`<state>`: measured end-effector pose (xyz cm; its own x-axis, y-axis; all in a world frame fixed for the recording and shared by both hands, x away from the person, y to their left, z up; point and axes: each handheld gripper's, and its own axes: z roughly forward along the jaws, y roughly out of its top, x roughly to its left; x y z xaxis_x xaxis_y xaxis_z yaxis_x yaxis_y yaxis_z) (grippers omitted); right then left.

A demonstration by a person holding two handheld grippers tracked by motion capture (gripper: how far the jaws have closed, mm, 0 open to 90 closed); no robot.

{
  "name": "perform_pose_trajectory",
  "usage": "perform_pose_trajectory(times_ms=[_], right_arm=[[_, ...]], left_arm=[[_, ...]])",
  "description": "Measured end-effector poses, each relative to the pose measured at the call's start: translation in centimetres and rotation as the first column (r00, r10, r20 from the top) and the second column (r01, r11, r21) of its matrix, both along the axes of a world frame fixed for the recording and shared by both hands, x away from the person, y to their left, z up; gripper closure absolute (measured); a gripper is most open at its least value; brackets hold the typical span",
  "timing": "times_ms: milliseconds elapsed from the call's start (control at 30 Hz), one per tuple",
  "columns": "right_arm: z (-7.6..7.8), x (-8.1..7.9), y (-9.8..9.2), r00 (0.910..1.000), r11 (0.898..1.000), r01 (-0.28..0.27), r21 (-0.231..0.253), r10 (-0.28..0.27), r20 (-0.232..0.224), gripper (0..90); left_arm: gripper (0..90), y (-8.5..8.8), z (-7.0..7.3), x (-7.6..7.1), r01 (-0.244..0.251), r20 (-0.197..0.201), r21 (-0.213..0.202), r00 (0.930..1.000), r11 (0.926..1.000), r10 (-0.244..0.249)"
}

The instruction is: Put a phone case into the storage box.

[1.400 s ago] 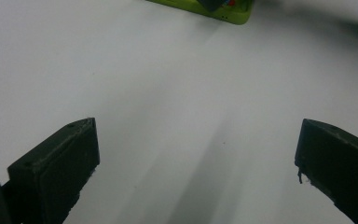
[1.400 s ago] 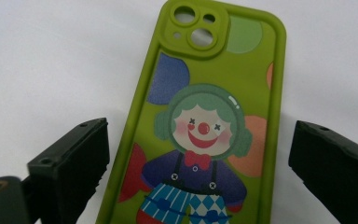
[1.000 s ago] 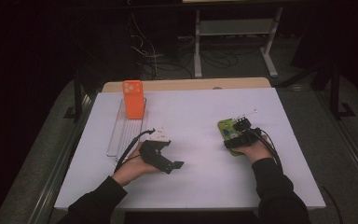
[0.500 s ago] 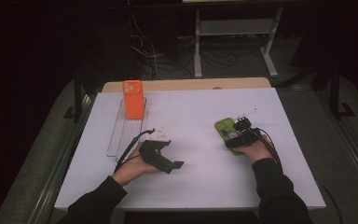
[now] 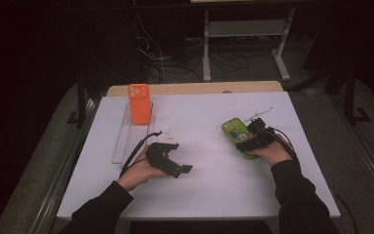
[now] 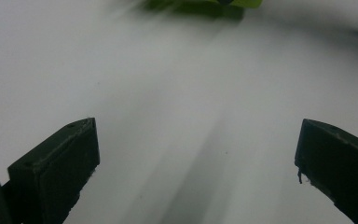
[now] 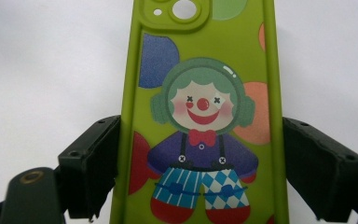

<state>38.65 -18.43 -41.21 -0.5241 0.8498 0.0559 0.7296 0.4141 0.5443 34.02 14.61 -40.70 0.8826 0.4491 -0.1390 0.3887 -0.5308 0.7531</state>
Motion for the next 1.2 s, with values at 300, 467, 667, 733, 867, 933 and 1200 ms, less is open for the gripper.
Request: perform_pose_trajectory(times_ms=[300, 467, 667, 733, 867, 933, 1200], right_arm=[[1.7, 0.1, 0.4, 0.9927, 0.993, -0.119, 0.006, 0.119, 0.021, 15.5], [2.8, 0.4, 0.5, 0.9806, 0.981, -0.194, 0.007, 0.194, 0.029, 15.4], [3.7, 0.6, 0.9, 0.9666, 0.967, -0.254, 0.027, 0.252, 0.046, 15.4], [3.8, 0.6, 1.1, 0.9588, 0.959, -0.282, 0.039, 0.28, 0.047, 15.4], [3.6, 0.2, 2.0, 0.9307, 0.93, -0.364, 0.038, 0.363, 0.049, 15.5], [3.5, 0.0, 2.4, 0.9166, 0.916, -0.399, 0.047, 0.397, 0.048, 15.5], [3.3, -0.8, 3.7, 0.84, 0.841, -0.541, 0.008, 0.539, 0.062, 15.4]], left_arm=[[0.0, -0.6, 1.9, 1.1, 0.019, 0.016, -0.012, 0.9997, 0.9997, -0.019], [0.0, -1.2, 2.9, 2.0, 0.048, 0.018, -0.036, 0.9987, 0.9982, -0.047], [0.0, -1.7, 3.7, 2.9, 0.081, 0.03, -0.046, 0.9964, 0.9957, -0.08], [0.0, -1.8, 3.8, 3.2, 0.089, 0.032, -0.053, 0.9957, 0.9946, -0.087], [0.0, -2.0, 3.8, 3.5, 0.122, 0.04, -0.049, 0.992, 0.9914, -0.12], [0.0, -1.9, 3.9, 3.5, 0.145, 0.052, -0.036, 0.9883, 0.9887, -0.143], [0.0, -1.7, 4.1, 3.2, 0.186, 0.072, -0.051, 0.9806, 0.9812, -0.182]])
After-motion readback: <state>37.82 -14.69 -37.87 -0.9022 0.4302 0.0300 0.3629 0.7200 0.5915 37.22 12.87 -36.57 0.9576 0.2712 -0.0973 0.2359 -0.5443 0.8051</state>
